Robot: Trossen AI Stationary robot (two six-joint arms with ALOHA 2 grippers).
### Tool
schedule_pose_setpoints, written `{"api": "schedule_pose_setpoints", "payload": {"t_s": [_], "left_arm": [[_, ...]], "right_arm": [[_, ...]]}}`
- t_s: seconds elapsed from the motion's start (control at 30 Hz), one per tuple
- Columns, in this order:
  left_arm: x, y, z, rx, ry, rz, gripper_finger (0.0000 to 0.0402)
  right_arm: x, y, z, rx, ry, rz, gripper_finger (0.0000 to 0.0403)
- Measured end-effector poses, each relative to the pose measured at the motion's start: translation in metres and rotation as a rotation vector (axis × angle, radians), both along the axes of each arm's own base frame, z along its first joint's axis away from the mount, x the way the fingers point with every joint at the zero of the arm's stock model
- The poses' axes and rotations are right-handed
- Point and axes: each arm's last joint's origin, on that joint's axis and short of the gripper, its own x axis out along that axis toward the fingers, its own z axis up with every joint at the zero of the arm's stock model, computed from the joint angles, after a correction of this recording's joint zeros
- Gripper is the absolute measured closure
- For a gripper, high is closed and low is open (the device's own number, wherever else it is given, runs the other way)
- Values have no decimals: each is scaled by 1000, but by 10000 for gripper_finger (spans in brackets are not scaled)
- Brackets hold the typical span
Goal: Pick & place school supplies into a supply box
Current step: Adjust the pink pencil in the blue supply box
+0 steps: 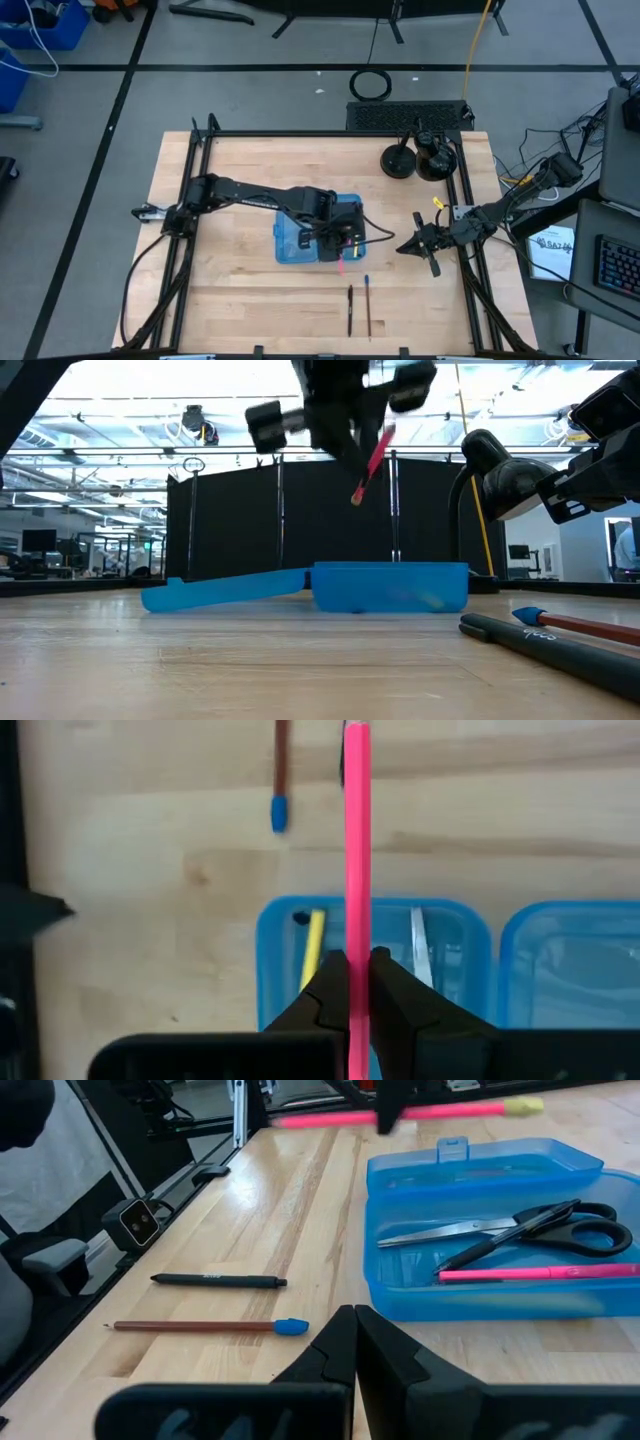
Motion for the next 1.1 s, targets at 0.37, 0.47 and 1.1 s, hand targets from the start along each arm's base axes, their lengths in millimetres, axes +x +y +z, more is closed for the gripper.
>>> {"api": "schedule_pose_setpoints", "payload": {"t_s": [0.37, 0.47, 1.1], "left_arm": [[-2, 26, -41, 83, 18, 3, 383], [-4, 32, -49, 89, 31, 11, 383], [-16, 69, -91, 136, 47, 31, 383]], "right_arm": [[0, 0, 0, -14, -3, 4, 403], [0, 0, 0, -15, -3, 4, 403], [0, 0, 0, -14, -4, 2, 403]]}}
